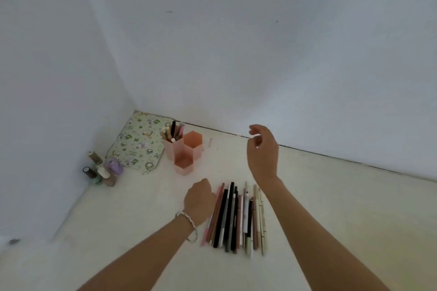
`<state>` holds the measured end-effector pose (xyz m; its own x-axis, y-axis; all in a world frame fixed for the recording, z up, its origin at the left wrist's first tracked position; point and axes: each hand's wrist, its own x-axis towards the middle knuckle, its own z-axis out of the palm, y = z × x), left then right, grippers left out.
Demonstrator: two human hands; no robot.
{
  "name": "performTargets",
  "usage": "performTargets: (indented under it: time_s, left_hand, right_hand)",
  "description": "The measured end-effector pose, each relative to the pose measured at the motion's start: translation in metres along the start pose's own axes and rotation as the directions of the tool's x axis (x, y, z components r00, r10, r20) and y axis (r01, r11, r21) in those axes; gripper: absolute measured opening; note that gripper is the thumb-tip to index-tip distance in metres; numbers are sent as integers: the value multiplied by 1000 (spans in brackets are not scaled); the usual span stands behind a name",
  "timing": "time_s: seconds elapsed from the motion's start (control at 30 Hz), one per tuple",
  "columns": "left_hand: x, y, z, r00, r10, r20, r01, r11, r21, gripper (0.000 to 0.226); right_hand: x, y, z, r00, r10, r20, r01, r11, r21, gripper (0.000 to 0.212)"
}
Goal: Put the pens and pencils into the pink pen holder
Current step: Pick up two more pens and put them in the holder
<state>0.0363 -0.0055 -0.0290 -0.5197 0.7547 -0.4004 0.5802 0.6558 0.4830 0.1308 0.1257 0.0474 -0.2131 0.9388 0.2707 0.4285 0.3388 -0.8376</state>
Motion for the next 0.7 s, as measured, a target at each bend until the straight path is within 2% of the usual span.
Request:
performTargets:
  time_s: [0.2, 0.37, 0.47, 0.53, 0.6, 0.7]
  left_hand:
    - [-3, 12, 27, 997, -82, -9, 81, 996, -21, 17]
    - [-2, 13, 20, 997, -76, -29, 72, 991, -114, 13]
    - [1, 23, -4, 979, -25, -201, -26, 969, -247, 10]
    - [2, 32, -24, 952, 35, -303, -136, 938, -319, 7]
    - [0, 43, -39, 932, 77, -353, -214, 906, -366, 7]
    - [-6, 54, -47, 922, 109, -371, -277, 854, -440, 7]
  right_hand:
    - [-17, 36, -60, 990, 121, -66, -124, 991, -50, 36]
    - [-38, 58, -71, 980, 198, -26, -200, 977, -81, 28]
    - [-49, 75, -70, 943, 318, 101, -289, 929, -230, 25]
    - [-59, 85, -65, 868, 445, 220, -363, 871, -331, 29]
    - [-72, 91, -56, 790, 541, 287, -402, 812, -423, 28]
    - [-87, 95, -41, 764, 575, 292, -376, 765, -523, 24]
